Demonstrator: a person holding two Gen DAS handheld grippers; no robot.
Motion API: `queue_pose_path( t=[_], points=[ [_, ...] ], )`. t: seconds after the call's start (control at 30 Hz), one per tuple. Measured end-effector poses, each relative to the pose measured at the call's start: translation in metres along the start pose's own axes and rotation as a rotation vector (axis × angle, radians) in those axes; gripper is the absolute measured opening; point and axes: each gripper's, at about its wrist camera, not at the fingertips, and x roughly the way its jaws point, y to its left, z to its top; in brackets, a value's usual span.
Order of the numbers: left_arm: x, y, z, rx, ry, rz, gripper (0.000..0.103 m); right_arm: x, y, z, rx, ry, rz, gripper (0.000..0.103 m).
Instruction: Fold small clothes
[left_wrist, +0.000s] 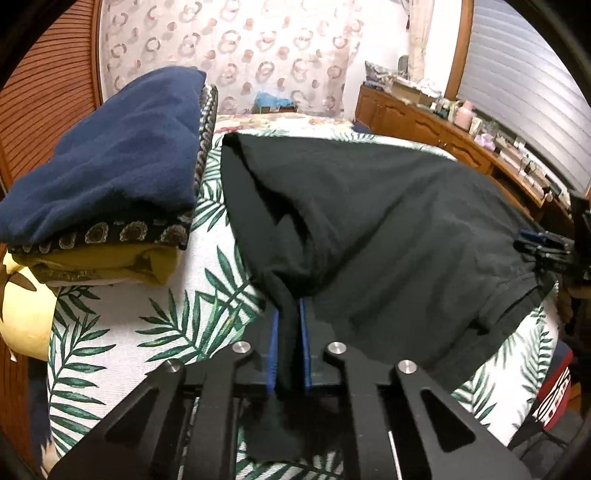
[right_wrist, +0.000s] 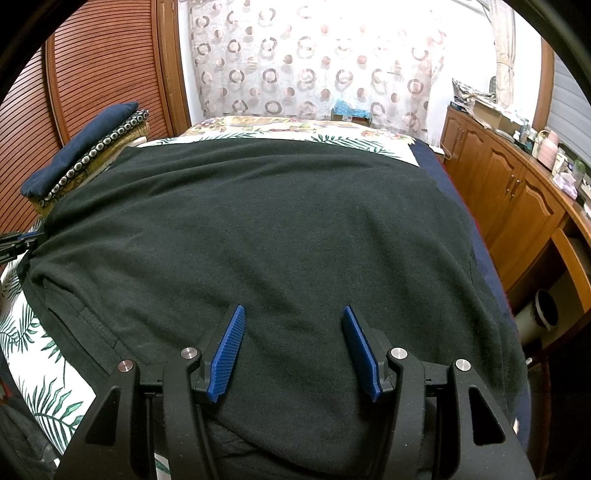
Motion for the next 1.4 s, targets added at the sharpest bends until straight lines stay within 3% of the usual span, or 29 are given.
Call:
queue_pose_path(
  t=[0.17,0.27,0.63,0.9,1.13,1.4],
  points=[
    [-0.024,-0.002,0.012,-0.052,-0.114,-0.026,0.010,0.001,0.001,0.000,0.004,0.001,0.008,0.062],
    [-0.035,-0.011,0.019,-0.030,-0.158,-0.031,0.010,0.002,0.004,0.000,-0.004,0.004,0.013,0.065],
    [-0.047,-0.047,0.046,0.055,-0.228,-0.101,0.009,0.003,0.008,0.002,-0.013,0.011,0.022,0.069],
    [-0.051,-0.086,0.070,0.137,-0.253,-0.159,0.009,-0.003,0.009,0.003,-0.005,0.032,0.042,0.069],
    [-0.047,-0.130,0.101,0.207,-0.255,-0.234,0.008,-0.034,0.005,0.000,0.036,-0.042,0.082,0.069],
    [-0.037,-0.176,0.119,0.284,-0.230,-0.313,0.008,-0.067,0.006,-0.009,0.039,-0.113,0.057,0.069]
  ],
)
